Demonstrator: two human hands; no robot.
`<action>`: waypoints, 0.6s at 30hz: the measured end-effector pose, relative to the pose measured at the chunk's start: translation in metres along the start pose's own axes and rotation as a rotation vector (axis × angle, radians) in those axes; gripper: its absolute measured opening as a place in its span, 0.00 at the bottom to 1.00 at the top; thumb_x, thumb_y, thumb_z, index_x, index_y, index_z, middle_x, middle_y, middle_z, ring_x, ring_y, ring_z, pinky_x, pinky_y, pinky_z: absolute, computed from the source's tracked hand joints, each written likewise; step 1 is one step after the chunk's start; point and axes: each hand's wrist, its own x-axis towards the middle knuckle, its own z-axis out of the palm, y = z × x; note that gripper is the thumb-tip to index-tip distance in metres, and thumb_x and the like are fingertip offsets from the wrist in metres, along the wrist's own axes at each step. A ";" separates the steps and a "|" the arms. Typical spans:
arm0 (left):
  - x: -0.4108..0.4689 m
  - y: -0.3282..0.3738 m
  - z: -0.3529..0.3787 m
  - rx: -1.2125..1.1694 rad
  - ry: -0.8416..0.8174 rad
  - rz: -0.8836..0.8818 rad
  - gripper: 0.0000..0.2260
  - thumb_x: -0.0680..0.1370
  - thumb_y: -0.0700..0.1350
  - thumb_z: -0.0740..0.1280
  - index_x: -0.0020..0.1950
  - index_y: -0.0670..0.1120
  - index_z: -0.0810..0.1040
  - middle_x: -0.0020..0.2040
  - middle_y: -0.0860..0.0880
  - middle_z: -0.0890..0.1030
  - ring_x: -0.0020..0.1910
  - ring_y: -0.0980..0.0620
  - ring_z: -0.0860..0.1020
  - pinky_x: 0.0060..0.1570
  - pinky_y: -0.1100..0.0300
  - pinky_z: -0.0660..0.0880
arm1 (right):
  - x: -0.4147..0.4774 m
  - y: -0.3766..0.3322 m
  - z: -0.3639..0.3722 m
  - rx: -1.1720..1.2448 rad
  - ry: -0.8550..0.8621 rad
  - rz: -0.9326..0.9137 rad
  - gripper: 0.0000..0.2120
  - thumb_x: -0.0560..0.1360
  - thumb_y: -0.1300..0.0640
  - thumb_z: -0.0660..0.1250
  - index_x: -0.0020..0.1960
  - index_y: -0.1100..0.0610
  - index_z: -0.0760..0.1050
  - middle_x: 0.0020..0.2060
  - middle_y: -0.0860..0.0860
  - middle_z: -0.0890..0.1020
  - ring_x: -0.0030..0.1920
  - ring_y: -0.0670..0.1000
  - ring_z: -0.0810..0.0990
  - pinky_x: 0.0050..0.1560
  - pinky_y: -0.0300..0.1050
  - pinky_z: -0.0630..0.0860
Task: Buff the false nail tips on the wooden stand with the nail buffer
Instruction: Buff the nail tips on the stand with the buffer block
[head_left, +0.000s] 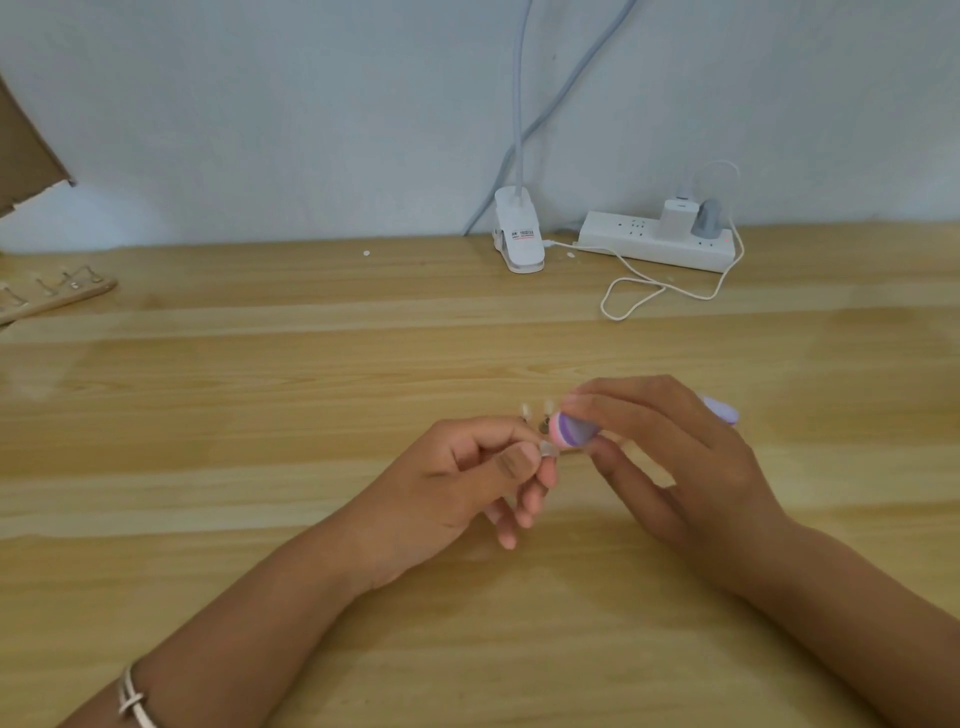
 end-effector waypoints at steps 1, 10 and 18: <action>0.000 -0.001 0.000 0.022 0.017 0.007 0.10 0.80 0.43 0.61 0.44 0.43 0.80 0.35 0.48 0.77 0.35 0.52 0.76 0.34 0.58 0.76 | 0.000 -0.002 0.002 0.007 -0.015 -0.024 0.11 0.79 0.67 0.66 0.60 0.64 0.80 0.56 0.56 0.82 0.56 0.53 0.81 0.61 0.41 0.74; 0.001 -0.004 -0.001 0.128 0.130 0.051 0.06 0.78 0.42 0.67 0.47 0.41 0.83 0.37 0.49 0.81 0.37 0.56 0.78 0.33 0.59 0.75 | -0.001 -0.002 0.004 -0.007 -0.041 -0.048 0.11 0.76 0.70 0.69 0.57 0.66 0.81 0.54 0.57 0.83 0.55 0.53 0.81 0.59 0.39 0.73; 0.001 -0.006 -0.001 0.163 0.192 0.066 0.05 0.75 0.44 0.71 0.47 0.43 0.85 0.36 0.51 0.82 0.35 0.57 0.77 0.32 0.62 0.75 | -0.001 -0.002 0.002 0.007 -0.042 -0.042 0.12 0.74 0.71 0.70 0.57 0.65 0.82 0.54 0.56 0.83 0.55 0.53 0.82 0.59 0.40 0.74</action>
